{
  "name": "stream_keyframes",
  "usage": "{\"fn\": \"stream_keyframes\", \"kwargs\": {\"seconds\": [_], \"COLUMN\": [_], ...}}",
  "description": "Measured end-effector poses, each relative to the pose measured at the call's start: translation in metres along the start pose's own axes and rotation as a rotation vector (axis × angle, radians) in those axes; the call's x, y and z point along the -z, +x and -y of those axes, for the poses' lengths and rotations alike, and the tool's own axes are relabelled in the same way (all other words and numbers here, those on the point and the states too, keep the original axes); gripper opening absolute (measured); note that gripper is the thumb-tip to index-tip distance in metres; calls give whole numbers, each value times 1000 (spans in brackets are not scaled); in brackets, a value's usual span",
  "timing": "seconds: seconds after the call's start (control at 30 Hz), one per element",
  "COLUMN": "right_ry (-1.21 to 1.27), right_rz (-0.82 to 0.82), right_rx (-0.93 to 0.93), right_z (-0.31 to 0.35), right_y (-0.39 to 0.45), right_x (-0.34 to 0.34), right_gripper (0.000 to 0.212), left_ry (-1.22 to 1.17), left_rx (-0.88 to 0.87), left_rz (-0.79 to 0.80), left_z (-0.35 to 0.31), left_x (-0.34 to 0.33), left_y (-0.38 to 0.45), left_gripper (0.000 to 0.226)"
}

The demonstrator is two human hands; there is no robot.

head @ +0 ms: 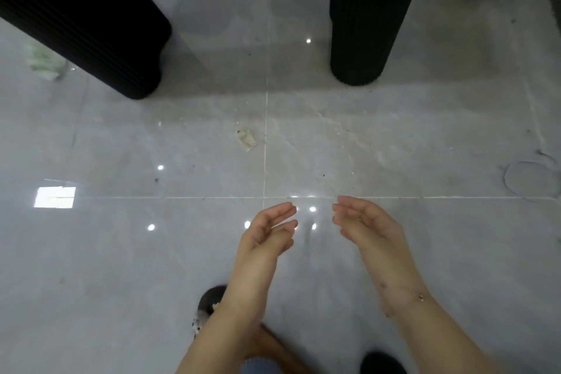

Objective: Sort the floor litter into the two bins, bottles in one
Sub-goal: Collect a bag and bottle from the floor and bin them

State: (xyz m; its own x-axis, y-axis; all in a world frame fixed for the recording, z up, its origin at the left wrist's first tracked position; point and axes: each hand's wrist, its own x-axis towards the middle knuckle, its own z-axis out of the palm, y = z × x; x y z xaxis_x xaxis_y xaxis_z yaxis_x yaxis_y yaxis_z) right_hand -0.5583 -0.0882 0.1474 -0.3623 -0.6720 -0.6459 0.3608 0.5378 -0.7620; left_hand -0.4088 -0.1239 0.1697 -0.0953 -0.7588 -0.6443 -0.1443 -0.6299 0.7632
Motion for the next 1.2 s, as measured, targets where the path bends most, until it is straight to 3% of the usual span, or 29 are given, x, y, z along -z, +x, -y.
{"fn": "stream_keyframes", "kwargs": {"seconds": [0.17,0.33,0.57,0.7,0.83,1.0,1.2], "right_ry": [-117,-267,-436,-605,-775,-1015,-1181], "right_rz": [93,79,98,187,229,295,214], "right_rx": [-47,-104,-148,-163,-173,-174,-138], "right_z": [52,81,65,26,-15,-65,-116], "right_y": [-75,-116,-94,-48,15,114,259], "right_x": [-5,-29,-149,-239,-302,-336,-345], "right_gripper": [17,15,18,16,29,45,51], "left_ry": [-79,-154,-171,-166,-176,-246,-321], "left_rx": [44,72,128,177,188,253,286], "left_rz": [-21,-74,-107,-116,-136,-179,-205], "left_z": [-55,-99,-104,-89,-66,-14,52], "left_x": [10,50,179,252,301,321,330], "left_y": [-69,-99,-55,-2,58,132,235], "left_gripper": [26,26,26,27,27,27,25]}}
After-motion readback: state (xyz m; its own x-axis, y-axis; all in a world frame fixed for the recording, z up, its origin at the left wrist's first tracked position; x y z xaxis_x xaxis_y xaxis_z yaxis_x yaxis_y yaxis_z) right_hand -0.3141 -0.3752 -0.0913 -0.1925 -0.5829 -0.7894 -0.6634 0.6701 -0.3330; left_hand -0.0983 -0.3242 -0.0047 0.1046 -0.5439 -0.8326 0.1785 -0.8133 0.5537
